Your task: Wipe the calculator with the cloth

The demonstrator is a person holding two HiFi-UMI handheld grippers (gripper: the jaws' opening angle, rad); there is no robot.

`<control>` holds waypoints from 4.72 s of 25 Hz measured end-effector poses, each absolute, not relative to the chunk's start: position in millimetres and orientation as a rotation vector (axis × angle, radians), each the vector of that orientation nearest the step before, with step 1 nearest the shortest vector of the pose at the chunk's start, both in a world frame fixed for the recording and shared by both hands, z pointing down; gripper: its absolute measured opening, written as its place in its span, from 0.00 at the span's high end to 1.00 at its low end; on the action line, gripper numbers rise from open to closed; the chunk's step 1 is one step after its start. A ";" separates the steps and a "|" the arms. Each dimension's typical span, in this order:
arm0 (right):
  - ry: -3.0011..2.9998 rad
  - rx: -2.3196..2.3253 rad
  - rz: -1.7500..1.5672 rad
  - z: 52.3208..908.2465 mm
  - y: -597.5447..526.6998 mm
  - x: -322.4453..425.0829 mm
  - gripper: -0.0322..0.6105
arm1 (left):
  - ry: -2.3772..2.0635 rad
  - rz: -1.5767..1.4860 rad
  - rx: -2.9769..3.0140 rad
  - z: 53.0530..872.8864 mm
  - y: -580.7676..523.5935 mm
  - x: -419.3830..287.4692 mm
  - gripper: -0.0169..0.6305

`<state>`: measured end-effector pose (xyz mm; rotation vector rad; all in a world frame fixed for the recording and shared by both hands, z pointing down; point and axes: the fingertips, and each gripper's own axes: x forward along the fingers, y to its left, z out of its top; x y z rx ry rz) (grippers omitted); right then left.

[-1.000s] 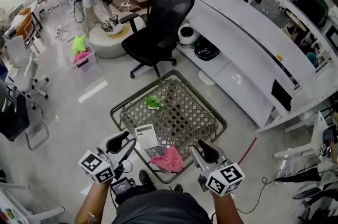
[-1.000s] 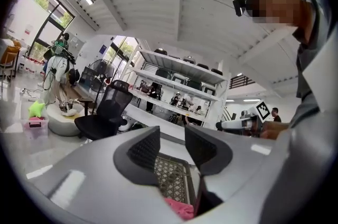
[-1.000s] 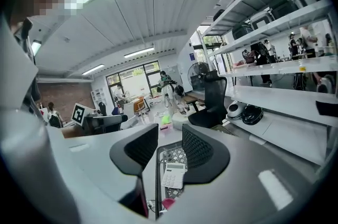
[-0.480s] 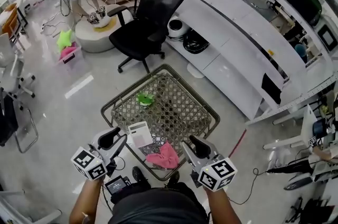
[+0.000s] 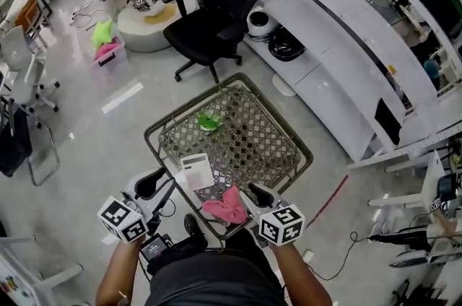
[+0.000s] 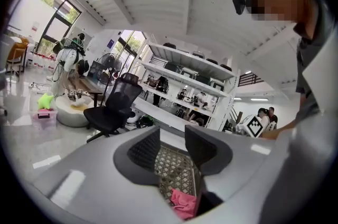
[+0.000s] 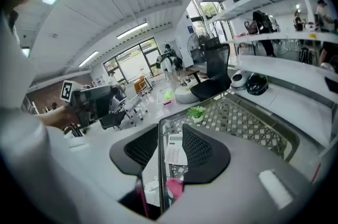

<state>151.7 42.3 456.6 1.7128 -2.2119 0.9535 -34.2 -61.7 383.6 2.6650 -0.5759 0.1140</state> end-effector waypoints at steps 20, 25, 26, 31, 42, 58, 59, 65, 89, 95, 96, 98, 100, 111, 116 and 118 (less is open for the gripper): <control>-1.841 1.174 1.309 713.8 90.7 123.7 0.56 | -0.811 0.218 2.459 442.6 -42.5 -63.0 0.67; -1.787 1.102 1.292 741.8 97.4 121.3 0.53 | -0.826 0.230 2.432 454.5 -38.8 -65.5 0.67; -1.780 1.088 1.288 746.5 98.9 120.3 0.52 | -0.828 0.230 2.427 457.0 -37.9 -65.8 0.67; -1.739 1.049 1.230 766.0 104.6 117.5 0.50 | -0.839 0.228 2.401 468.8 -32.6 -68.7 0.67; -1.691 1.028 1.198 769.3 95.3 129.3 0.80 | -0.896 0.206 2.356 484.8 -30.1 -89.2 0.67; -1.944 1.378 1.156 702.4 -56.5 115.8 0.82 | -1.013 0.154 2.268 499.1 -27.9 -146.2 0.67; -1.946 1.392 1.148 703.3 -66.4 113.8 0.82 | -1.019 0.154 2.262 500.4 -27.8 -150.1 0.67; -1.960 1.437 1.105 709.5 -115.6 92.7 0.82 | -1.052 0.147 2.236 503.9 -30.6 -171.2 0.67; -2.059 1.039 1.030 735.1 -49.3 -17.9 0.82 | -1.036 0.155 2.240 509.1 -34.2 -175.5 0.67; -2.044 0.999 1.049 742.7 -19.5 -12.7 0.82 | -1.009 0.169 2.255 509.0 -38.3 -163.0 0.67; -2.041 0.997 1.050 743.7 -16.1 -9.6 0.82 | -1.005 0.171 2.257 508.6 -38.7 -160.1 0.67; -2.035 0.997 1.051 744.8 -10.5 -2.7 0.82 | -0.995 0.174 2.263 507.7 -39.4 -153.9 0.67; -2.029 1.003 1.055 744.9 -6.3 4.7 0.82 | -0.988 0.176 2.268 506.4 -40.1 -148.7 0.67; -1.970 1.117 1.103 746.7 1.0 58.5 0.82 | -0.957 0.192 2.283 505.6 -46.0 -125.5 0.67; -1.949 1.169 1.126 745.5 -4.4 77.2 0.82 | -0.945 0.197 2.285 506.1 -50.0 -116.4 0.67; -1.942 1.195 1.137 744.5 -8.2 84.4 0.82 | -0.943 0.198 2.284 506.4 -51.3 -113.6 0.67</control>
